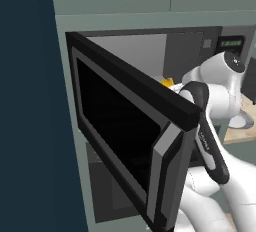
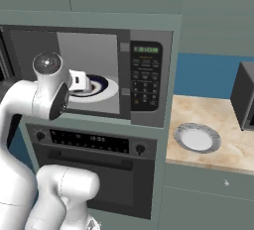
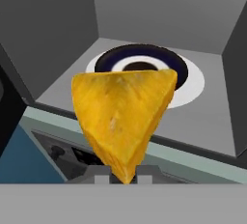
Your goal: Pick the cheese from the counter and place it in the microwave. Then turn on the microwave.
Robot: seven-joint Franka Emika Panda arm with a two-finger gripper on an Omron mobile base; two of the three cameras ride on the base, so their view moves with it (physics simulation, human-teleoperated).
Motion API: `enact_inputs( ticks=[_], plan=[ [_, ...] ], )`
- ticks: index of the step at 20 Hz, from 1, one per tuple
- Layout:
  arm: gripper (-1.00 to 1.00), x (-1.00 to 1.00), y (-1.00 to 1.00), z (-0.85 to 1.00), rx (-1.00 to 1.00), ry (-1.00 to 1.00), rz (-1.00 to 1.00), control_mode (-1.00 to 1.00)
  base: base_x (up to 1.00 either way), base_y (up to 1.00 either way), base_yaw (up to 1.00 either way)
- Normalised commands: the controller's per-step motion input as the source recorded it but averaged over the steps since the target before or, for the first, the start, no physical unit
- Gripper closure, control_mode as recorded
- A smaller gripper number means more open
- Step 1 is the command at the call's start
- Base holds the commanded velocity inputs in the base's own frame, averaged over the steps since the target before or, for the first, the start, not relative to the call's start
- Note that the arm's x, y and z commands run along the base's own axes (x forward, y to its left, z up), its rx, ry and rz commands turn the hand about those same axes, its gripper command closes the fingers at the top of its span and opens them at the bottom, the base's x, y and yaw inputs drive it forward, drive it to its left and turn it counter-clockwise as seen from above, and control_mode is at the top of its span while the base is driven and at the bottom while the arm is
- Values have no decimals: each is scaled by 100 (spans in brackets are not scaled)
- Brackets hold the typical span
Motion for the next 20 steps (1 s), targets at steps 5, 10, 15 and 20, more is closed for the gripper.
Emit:
enact_inputs(
  ticks=[5, 10, 15, 20],
  plan=[
    [100, 23, 8, -8, 0, 0, 0, -100, 0, 0, 0],
    [100, 27, 6, -14, 0, 0, -1, -100, 0, 0, 0],
    [100, 40, 5, -14, 0, 0, -2, -100, 0, 0, 0],
    [100, 46, 1, -18, 0, 0, -2, -100, 0, 0, 0]
  ],
)
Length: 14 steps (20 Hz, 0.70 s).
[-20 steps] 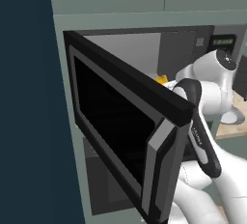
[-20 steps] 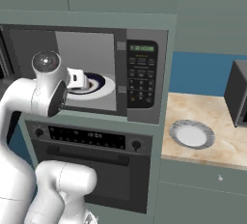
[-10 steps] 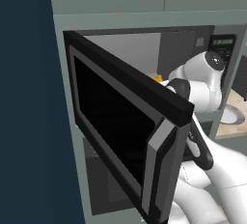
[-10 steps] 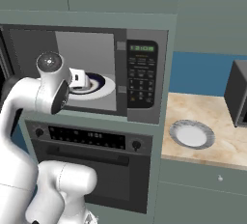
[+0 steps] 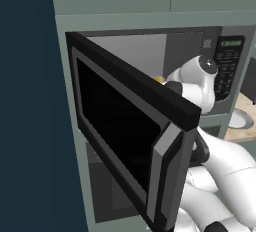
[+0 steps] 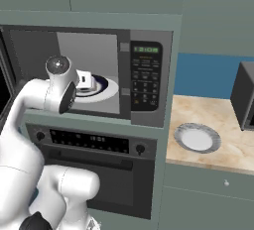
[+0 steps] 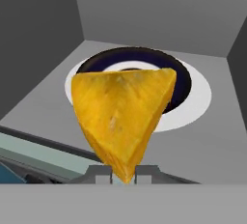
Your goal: Pick the cheese from the counter and place it in the microwave. Then turn on the microwave.
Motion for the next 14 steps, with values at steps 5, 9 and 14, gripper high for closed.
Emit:
enact_inputs(
  ticks=[5, 9, 14],
  plan=[
    [100, 43, 2, -23, 0, 0, -2, -100, 0, 0, 0],
    [100, 40, 5, -22, 0, 0, -1, -100, 0, 0, 0],
    [100, 41, 8, -20, 0, 0, -1, -100, 0, 0, 0]
  ],
)
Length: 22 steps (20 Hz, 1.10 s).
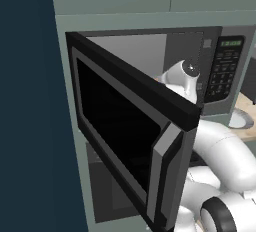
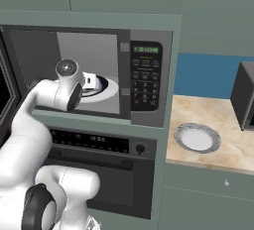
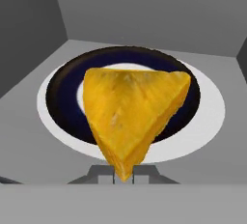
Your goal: Pick the cheese from the counter and place it in the microwave. Then turn on the microwave.
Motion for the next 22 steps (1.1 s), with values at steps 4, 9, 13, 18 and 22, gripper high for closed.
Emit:
enact_inputs(
  ticks=[4, 9, 13, 18, 22],
  plan=[
    [100, 36, 5, -18, 0, 0, -1, -100, 0, 0, 0],
    [100, 33, 7, -13, 0, 0, -2, -100, 0, 0, 0],
    [100, 27, 9, -9, 0, 0, -1, -100, 0, 0, 0],
    [100, 7, 11, -9, 0, 0, -3, -100, 0, 0, 0],
    [100, 2, 9, -8, 0, 0, -3, -100, 0, 0, 0]
  ],
)
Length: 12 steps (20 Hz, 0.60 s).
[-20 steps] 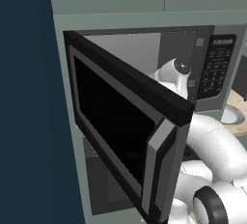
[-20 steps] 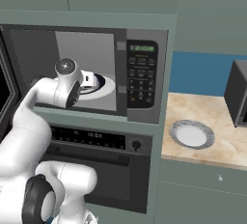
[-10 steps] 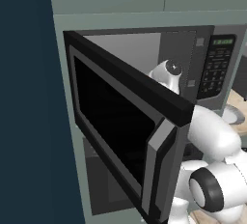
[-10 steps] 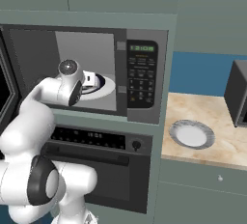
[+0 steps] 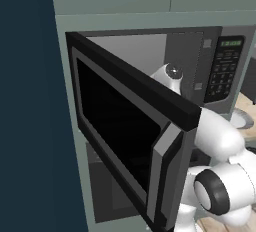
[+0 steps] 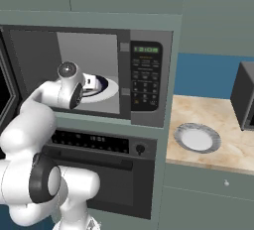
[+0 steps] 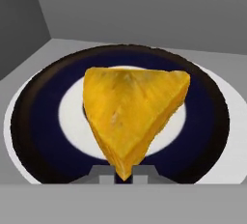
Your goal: Pick the cheese from the counter and place it in the microwave. Then turn on the microwave.
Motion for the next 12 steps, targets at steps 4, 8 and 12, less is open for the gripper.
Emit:
enact_inputs(
  ticks=[4, 8, 12],
  plan=[
    [-100, 22, 11, -5, 0, 0, -4, -100, 0, 0, 0],
    [-100, 21, 0, 0, 0, 0, -4, -100, 0, 0, 0],
    [-100, 5, 0, 0, 0, 0, -3, -100, 0, 0, 0]
  ],
)
